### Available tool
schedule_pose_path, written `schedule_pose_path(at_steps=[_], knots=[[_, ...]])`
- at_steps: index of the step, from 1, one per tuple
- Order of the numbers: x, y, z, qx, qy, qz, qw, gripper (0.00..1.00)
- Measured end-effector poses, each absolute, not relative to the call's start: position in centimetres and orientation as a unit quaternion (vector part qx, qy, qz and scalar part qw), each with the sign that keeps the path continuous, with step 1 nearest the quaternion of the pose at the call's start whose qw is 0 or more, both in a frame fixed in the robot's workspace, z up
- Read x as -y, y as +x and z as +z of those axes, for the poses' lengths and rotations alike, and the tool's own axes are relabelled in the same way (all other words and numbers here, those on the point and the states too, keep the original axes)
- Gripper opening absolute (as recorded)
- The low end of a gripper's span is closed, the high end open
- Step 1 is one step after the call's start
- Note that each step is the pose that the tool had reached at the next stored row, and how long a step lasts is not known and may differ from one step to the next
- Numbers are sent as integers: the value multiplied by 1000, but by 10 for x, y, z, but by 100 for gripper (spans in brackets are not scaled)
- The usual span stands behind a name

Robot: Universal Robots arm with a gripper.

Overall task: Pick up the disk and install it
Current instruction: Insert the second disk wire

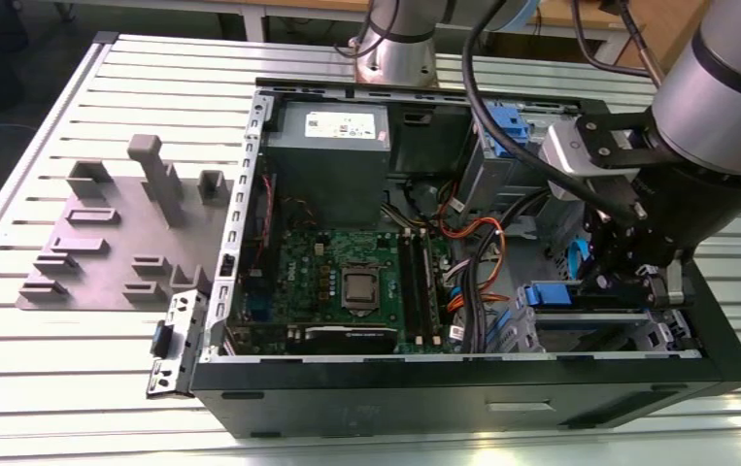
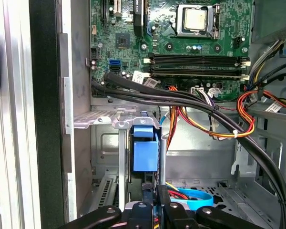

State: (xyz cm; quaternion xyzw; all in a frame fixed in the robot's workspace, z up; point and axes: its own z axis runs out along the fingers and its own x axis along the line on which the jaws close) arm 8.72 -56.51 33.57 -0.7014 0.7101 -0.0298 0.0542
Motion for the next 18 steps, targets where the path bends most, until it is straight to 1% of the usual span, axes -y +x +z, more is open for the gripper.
schedule_pose_path(at_steps=[18], knots=[[565,88,333,-710,-701,-29,55,16]])
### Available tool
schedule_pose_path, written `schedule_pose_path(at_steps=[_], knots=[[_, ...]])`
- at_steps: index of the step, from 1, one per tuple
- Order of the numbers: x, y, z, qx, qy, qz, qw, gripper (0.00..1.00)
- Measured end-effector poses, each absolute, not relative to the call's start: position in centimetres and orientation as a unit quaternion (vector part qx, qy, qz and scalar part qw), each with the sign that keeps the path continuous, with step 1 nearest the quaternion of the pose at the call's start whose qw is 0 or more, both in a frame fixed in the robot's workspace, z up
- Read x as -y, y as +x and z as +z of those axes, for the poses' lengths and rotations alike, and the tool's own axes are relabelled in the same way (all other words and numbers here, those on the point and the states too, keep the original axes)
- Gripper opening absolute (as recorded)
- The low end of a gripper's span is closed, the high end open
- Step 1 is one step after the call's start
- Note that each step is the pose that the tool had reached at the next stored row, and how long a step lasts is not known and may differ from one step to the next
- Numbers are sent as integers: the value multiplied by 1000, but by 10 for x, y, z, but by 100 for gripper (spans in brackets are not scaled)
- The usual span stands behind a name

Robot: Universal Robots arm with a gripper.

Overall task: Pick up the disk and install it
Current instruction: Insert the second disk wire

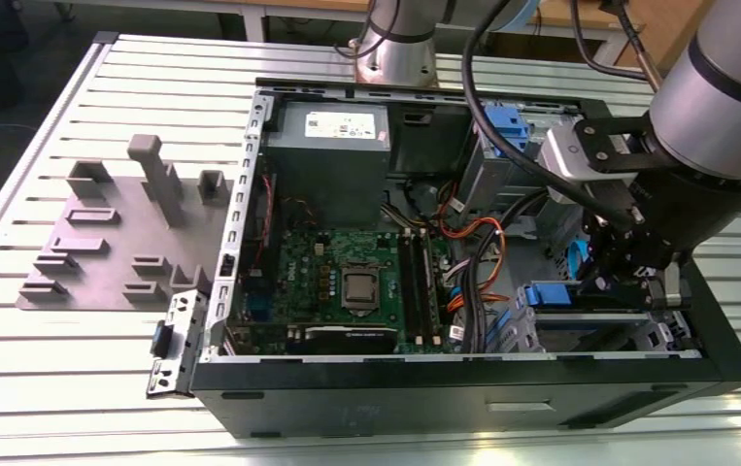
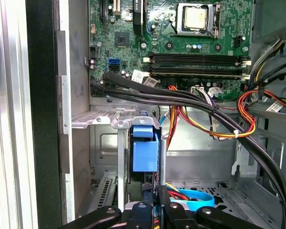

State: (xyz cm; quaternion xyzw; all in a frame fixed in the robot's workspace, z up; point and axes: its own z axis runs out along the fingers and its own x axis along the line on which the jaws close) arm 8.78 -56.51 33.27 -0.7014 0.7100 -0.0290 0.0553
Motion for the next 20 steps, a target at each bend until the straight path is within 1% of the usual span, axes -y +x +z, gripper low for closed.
schedule_pose_path(at_steps=[15,17,18,19,20], knots=[[565,89,328,-710,-701,-28,56,16],[565,89,327,-710,-701,-28,56,17],[565,89,327,-710,-701,-28,56,23],[565,89,329,-710,-701,-28,56,23],[565,89,330,-710,-701,-28,56,29]])
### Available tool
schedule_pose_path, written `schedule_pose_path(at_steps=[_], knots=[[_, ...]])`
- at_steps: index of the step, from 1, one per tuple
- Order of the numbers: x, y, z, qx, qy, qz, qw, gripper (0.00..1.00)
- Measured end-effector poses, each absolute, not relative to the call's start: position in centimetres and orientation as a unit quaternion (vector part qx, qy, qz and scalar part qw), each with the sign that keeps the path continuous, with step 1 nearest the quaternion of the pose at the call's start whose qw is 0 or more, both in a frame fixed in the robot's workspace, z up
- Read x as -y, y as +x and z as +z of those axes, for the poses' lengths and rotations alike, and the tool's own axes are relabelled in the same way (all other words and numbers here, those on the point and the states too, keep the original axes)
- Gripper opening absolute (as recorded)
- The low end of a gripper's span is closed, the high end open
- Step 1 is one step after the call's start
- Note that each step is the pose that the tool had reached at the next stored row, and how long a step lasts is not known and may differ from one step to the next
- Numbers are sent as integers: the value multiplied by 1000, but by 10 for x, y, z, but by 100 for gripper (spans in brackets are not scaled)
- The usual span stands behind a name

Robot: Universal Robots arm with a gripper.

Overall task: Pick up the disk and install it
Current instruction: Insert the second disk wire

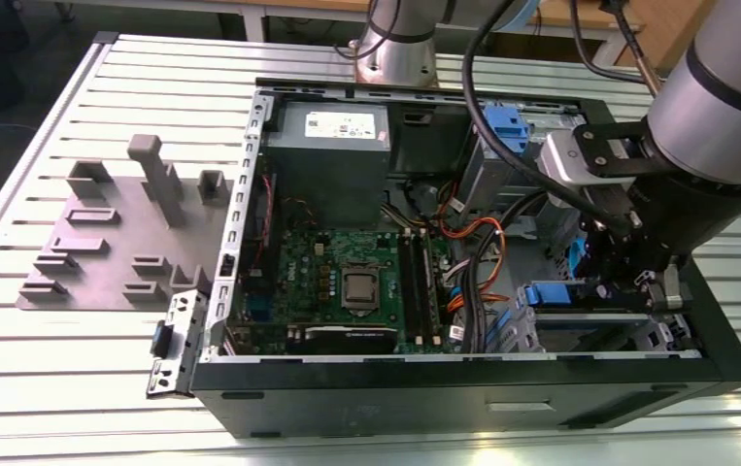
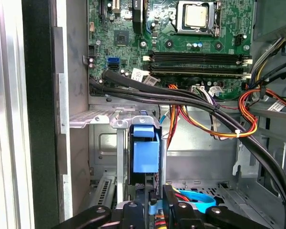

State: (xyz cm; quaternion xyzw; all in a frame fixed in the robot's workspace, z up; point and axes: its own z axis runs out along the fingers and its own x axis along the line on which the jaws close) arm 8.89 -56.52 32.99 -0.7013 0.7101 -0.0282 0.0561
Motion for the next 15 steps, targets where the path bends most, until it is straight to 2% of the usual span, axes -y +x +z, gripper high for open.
schedule_pose_path(at_steps=[13,15], knots=[[565,89,346,-710,-701,-28,56,28],[565,89,346,-710,-701,-28,56,16]])
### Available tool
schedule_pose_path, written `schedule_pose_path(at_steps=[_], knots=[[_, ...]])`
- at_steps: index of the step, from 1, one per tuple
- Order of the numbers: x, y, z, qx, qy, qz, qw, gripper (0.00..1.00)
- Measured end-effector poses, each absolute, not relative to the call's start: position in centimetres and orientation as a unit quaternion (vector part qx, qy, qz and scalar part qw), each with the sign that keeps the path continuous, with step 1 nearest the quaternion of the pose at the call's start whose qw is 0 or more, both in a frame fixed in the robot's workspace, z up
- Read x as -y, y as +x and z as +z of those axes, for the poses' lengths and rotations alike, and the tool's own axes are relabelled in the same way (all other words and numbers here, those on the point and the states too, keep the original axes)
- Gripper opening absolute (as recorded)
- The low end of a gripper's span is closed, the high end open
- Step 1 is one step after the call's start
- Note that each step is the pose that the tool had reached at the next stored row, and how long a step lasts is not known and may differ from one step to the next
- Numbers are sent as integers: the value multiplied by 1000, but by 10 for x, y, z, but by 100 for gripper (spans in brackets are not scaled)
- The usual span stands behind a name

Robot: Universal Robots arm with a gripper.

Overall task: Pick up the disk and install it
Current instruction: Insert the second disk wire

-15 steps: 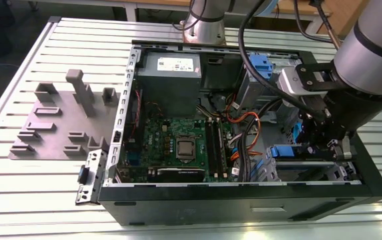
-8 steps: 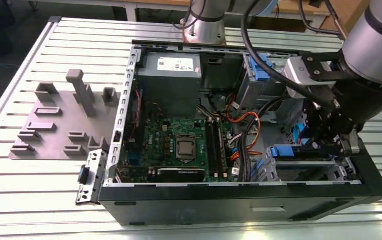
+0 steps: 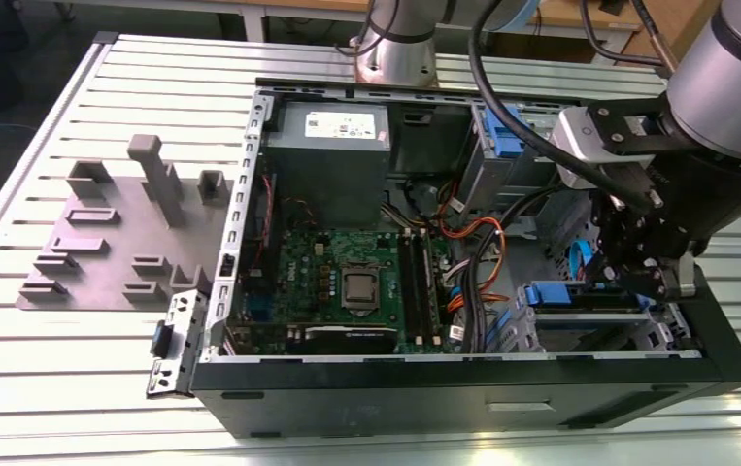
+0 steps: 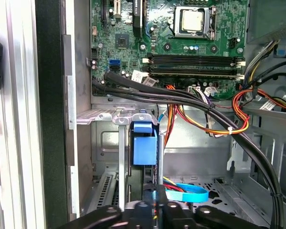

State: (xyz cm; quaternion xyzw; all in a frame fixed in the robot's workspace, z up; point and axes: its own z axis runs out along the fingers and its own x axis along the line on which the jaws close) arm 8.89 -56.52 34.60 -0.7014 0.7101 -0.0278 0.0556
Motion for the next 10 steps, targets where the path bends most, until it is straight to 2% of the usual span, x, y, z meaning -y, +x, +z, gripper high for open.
schedule_pose_path(at_steps=[1,2,10], knots=[[565,89,346,-710,-701,-28,56,16],[565,89,346,-710,-701,-28,56,11],[565,89,346,-710,-701,-28,56,11]])
